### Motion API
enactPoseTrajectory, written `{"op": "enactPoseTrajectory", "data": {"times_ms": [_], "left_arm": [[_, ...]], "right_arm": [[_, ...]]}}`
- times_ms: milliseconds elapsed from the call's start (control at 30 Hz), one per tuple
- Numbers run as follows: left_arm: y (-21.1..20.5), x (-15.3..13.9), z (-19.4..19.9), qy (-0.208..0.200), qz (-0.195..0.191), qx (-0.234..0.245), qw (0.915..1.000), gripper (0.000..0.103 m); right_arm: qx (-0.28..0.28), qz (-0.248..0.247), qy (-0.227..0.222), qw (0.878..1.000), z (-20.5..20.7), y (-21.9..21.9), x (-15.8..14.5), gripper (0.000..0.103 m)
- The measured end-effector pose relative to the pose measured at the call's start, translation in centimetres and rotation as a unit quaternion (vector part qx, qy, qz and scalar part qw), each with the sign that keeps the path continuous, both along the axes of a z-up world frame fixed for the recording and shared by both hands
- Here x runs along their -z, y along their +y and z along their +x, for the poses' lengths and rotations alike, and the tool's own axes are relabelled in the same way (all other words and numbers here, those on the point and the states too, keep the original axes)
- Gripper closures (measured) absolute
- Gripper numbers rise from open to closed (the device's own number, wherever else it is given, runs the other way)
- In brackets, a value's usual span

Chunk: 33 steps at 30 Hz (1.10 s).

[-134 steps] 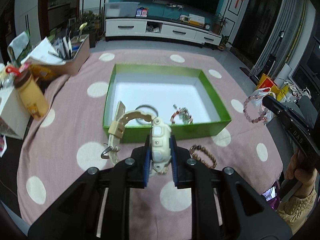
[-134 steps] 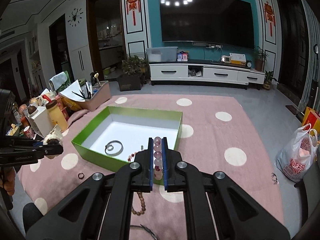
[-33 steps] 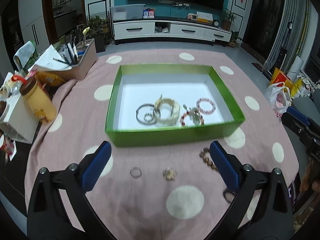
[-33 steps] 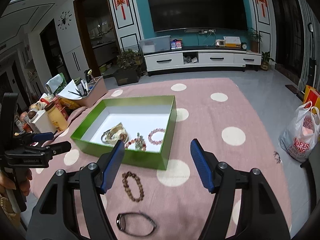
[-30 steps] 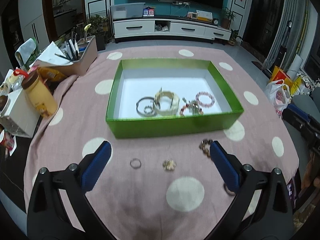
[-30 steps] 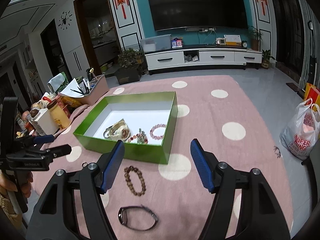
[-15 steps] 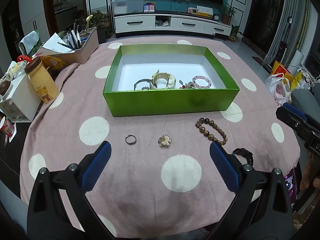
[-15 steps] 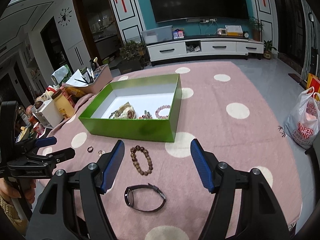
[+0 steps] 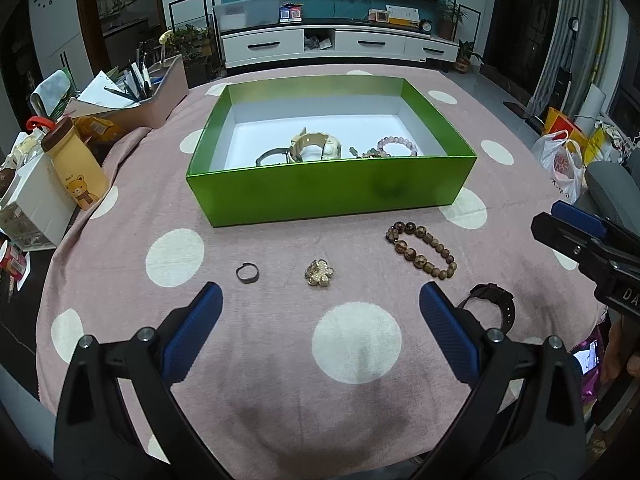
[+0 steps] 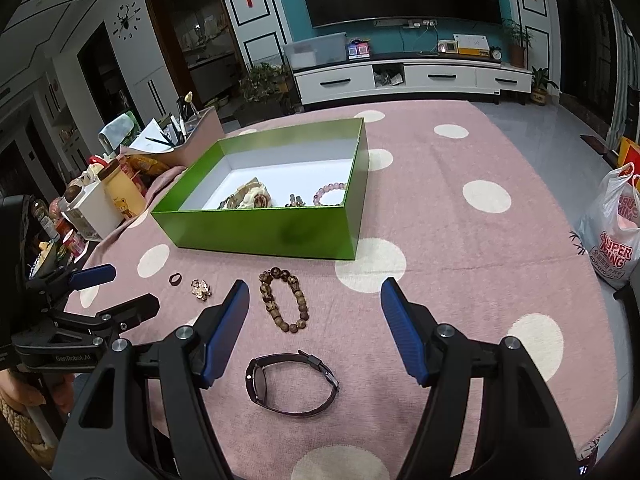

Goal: Organize jewelry
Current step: 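Withdraw both tools from the box toward the brooch and wooden bracelet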

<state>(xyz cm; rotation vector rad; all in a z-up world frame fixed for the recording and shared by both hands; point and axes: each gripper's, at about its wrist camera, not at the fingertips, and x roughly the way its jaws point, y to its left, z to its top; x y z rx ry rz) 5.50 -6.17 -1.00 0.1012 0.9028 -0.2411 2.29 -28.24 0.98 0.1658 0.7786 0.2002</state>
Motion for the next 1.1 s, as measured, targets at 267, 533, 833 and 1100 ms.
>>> {"op": "enactPoseTrajectory", "data": {"times_ms": [267, 533, 833, 1100], "left_arm": [[-0.4, 0.9, 0.6, 0.004, 0.006, 0.003, 1.0, 0.003], [-0.4, 1.7, 1.2, 0.007, 0.003, 0.005, 1.0, 0.003], [0.7, 2.3, 1.9, 0.005, -0.041, 0.013, 0.9991, 0.008], [0.6, 4.2, 2.8, 0.035, -0.058, 0.022, 0.9975, 0.03]], "right_arm": [[-0.002, -0.002, 0.013, 1.0, 0.9, 0.3, 0.9, 0.034], [-0.005, -0.004, 0.025, 1.0, 1.7, 0.6, 1.8, 0.034], [-0.01, -0.014, 0.045, 0.999, 2.9, 1.0, 3.3, 0.034], [-0.037, -0.043, 0.062, 0.996, 4.0, 2.6, 4.9, 0.036]]}}
